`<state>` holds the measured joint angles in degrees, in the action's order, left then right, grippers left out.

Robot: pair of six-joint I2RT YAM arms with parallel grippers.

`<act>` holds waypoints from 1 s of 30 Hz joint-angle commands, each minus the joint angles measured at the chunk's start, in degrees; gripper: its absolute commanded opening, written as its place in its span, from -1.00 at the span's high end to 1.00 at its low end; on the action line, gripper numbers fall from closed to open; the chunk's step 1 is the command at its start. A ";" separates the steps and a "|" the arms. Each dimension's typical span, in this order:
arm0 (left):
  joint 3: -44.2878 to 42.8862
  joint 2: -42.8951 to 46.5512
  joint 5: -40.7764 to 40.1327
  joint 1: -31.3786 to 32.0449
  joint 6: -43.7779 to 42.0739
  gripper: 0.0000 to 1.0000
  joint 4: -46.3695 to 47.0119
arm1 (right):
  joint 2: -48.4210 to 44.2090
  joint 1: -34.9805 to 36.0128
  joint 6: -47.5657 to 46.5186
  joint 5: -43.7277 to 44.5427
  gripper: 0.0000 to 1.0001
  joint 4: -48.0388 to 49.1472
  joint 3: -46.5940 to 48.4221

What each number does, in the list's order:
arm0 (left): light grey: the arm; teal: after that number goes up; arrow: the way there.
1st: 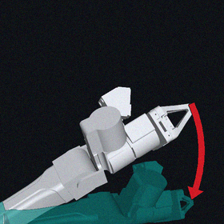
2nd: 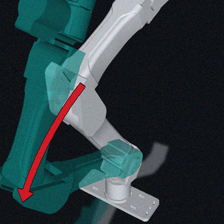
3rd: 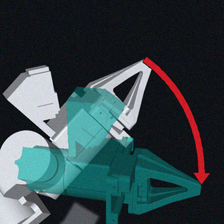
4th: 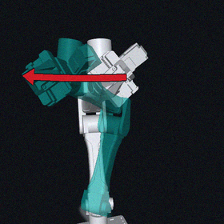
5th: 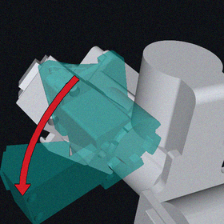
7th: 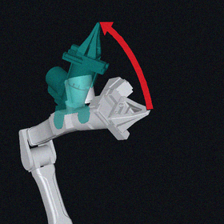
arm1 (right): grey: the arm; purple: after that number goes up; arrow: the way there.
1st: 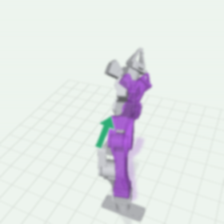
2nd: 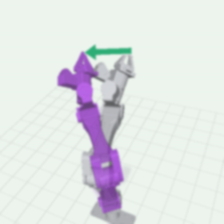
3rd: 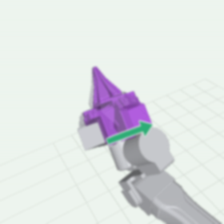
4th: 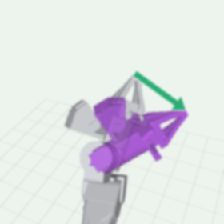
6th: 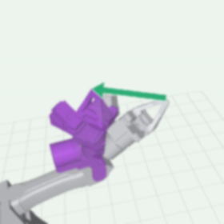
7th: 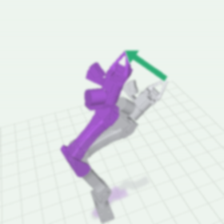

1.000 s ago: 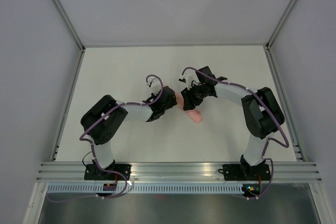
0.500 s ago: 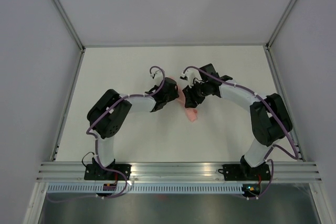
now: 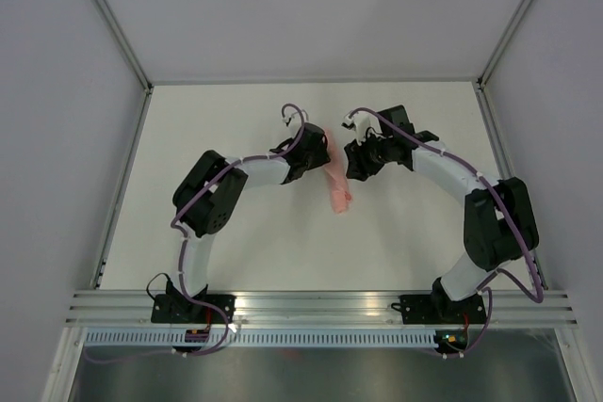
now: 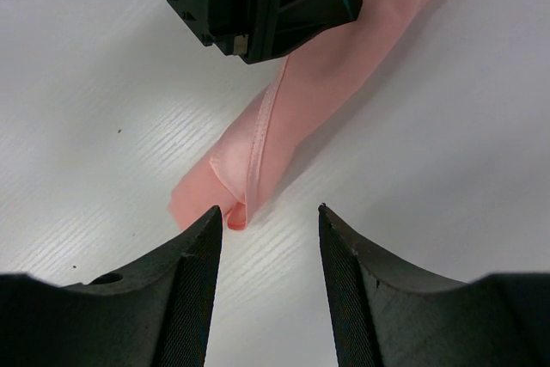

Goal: Fold the napkin, place the utensils inside, and roll it up
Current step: Adjust the napkin at the center of the board, then reset both arms

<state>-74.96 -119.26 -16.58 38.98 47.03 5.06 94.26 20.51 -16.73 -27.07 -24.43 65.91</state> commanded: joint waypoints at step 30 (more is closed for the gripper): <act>12.63 41.20 8.93 -0.57 -14.42 -0.15 -16.03 | -17.35 -15.59 0.83 -3.34 -0.25 -7.47 0.97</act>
<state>-65.21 -83.22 -10.22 38.63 36.62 -4.56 80.95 6.61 -16.49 -30.22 -28.47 65.91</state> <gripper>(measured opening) 0.569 0.619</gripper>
